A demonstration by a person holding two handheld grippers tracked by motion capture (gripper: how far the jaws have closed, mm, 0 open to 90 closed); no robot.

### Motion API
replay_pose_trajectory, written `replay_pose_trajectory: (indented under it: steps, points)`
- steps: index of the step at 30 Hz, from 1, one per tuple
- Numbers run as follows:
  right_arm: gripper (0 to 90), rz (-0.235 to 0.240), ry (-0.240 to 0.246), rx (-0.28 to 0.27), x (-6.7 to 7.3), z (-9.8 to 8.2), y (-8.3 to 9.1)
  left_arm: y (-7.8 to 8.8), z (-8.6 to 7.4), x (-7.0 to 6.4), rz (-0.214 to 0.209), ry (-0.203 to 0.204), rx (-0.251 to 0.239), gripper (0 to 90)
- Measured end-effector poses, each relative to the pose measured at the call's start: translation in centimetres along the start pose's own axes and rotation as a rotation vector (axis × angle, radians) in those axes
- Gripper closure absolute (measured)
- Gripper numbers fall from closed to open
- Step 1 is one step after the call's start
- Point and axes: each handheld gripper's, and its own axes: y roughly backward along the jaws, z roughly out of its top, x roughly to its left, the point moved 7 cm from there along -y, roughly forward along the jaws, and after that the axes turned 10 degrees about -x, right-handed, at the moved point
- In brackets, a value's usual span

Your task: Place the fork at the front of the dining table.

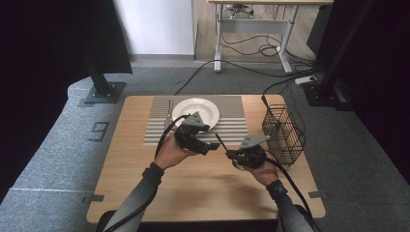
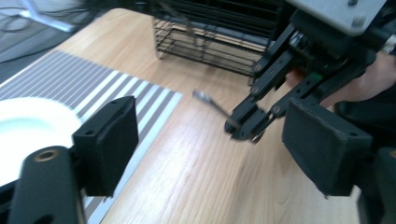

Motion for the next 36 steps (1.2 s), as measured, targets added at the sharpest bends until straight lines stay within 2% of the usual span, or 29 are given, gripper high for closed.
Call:
replay_pose_trajectory:
  steps: [2, 5, 10, 16, 19, 20, 21, 22, 25, 26, 27, 29, 33, 34, 36]
  points:
    - [83.6, -0.009, -0.009, 0.003, -0.2, -0.1, 0.1, 0.5, -0.5, 0.0, 0.031, 0.003, -0.004, 13.5]
    - [83.6, -0.020, -0.022, 0.002, -0.5, -0.1, 0.4, 1.1, -1.5, 0.1, 0.055, 0.028, -0.019, 11.1]
    - [83.6, -0.040, -0.035, 0.001, -1.1, 0.2, 0.8, 1.5, -4.2, 0.1, 0.117, 0.042, -0.015, 0.0]
    - [83.6, -0.069, -0.055, 0.010, -2.0, 0.3, 1.2, 1.6, -7.7, -0.3, 0.130, 0.077, -0.014, 0.0]
    - [83.7, -0.088, -0.064, 0.020, -2.5, 0.4, 1.2, 1.8, -9.3, -0.4, 0.159, 0.079, -0.014, 0.0]
    - [83.7, -0.088, -0.064, 0.020, -2.5, 0.4, 1.2, 1.8, -9.3, -0.4, 0.159, 0.079, -0.014, 0.0]
    - [83.7, -0.103, -0.065, 0.030, -2.9, 0.5, 1.2, 2.0, -10.3, -0.4, 0.181, 0.073, -0.004, 0.0]
    - [83.7, -0.103, -0.065, 0.030, -2.9, 0.5, 1.2, 2.0, -10.3, -0.4, 0.181, 0.073, -0.004, 0.0]
    - [83.6, -0.130, -0.070, 0.046, -3.8, 0.8, 1.2, 2.5, -12.1, -0.4, 0.215, 0.088, 0.002, 0.0]
    - [83.6, -0.130, -0.070, 0.046, -3.8, 0.8, 1.2, 2.5, -12.1, -0.4, 0.215, 0.088, 0.002, 0.0]
    - [83.7, -0.147, -0.072, 0.052, -4.3, 1.1, 1.1, 2.7, -13.1, -0.4, 0.235, 0.094, 0.005, 0.0]
    - [83.7, -0.161, -0.076, 0.060, -4.7, 1.3, 1.0, 2.8, -14.1, -0.4, 0.247, 0.106, 0.015, 0.0]
    - [83.7, -0.186, -0.078, 0.075, -5.6, 1.7, 0.6, 2.8, -16.2, -0.5, 0.261, 0.135, 0.036, 0.0]
    - [83.7, -0.186, -0.078, 0.075, -5.6, 1.7, 0.6, 2.8, -16.2, -0.5, 0.261, 0.135, 0.036, 0.0]
    - [83.8, -0.202, -0.081, 0.083, -6.3, 2.1, 0.3, 2.6, -17.4, -0.7, 0.263, 0.138, 0.066, 0.0]
